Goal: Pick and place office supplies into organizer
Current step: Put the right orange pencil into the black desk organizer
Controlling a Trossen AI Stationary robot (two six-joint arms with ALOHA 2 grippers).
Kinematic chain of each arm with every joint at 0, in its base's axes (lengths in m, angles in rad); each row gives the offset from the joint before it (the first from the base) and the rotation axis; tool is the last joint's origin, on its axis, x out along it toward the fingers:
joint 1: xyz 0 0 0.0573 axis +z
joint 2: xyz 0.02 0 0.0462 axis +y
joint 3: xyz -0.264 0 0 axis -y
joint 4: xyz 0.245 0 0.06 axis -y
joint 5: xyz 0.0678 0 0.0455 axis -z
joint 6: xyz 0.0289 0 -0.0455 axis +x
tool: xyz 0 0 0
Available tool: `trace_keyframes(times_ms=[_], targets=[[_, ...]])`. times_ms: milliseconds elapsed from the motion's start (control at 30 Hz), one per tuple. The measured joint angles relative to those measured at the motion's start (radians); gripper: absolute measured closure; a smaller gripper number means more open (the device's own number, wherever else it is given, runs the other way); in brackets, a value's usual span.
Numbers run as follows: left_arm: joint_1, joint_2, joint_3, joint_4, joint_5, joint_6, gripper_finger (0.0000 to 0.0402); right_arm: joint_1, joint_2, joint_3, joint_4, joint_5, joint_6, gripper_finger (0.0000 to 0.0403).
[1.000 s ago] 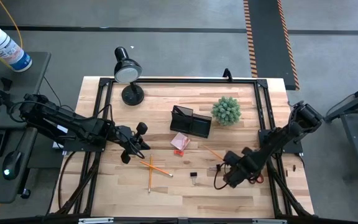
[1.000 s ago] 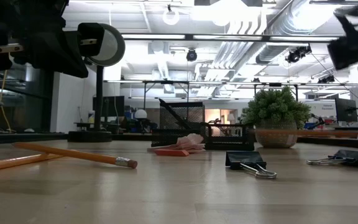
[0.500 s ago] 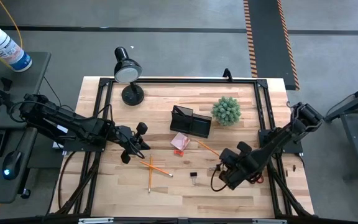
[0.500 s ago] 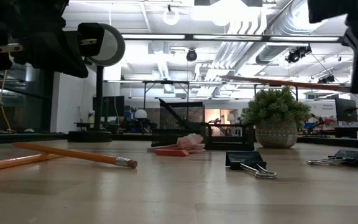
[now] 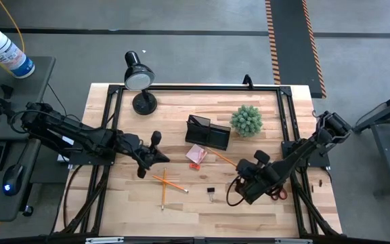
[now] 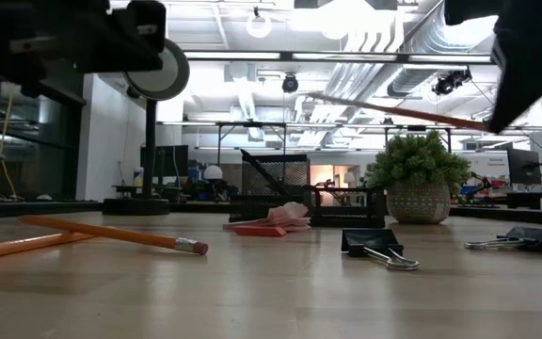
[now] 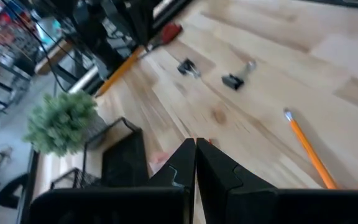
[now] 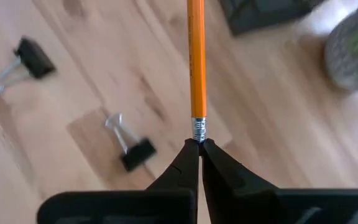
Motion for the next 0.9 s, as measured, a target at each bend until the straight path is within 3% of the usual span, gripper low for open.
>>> trace_keyframes(times_ms=[233, 400, 700, 900], targets=[[0.000, 0.000, 0.000, 0.118, 0.003, 0.047, 0.0399, -0.001, 0.000, 0.000, 0.042, 0.120, -0.051, 0.0402], [0.000, 0.000, 0.000, 0.253, 0.075, 0.088, 0.0399, -0.020, 0.000, 0.000, 0.096, 0.196, -0.117, 0.0402], [0.000, 0.000, 0.000, 0.441, 0.105, 0.091, 0.0399, -0.063, 0.000, 0.000, 0.305, 0.336, -0.378, 0.0402], [0.000, 0.000, 0.000, 0.463, 0.157, 0.036, 0.0399, -0.064, 0.000, 0.000, 0.439, 0.490, -0.568, 0.0402]])
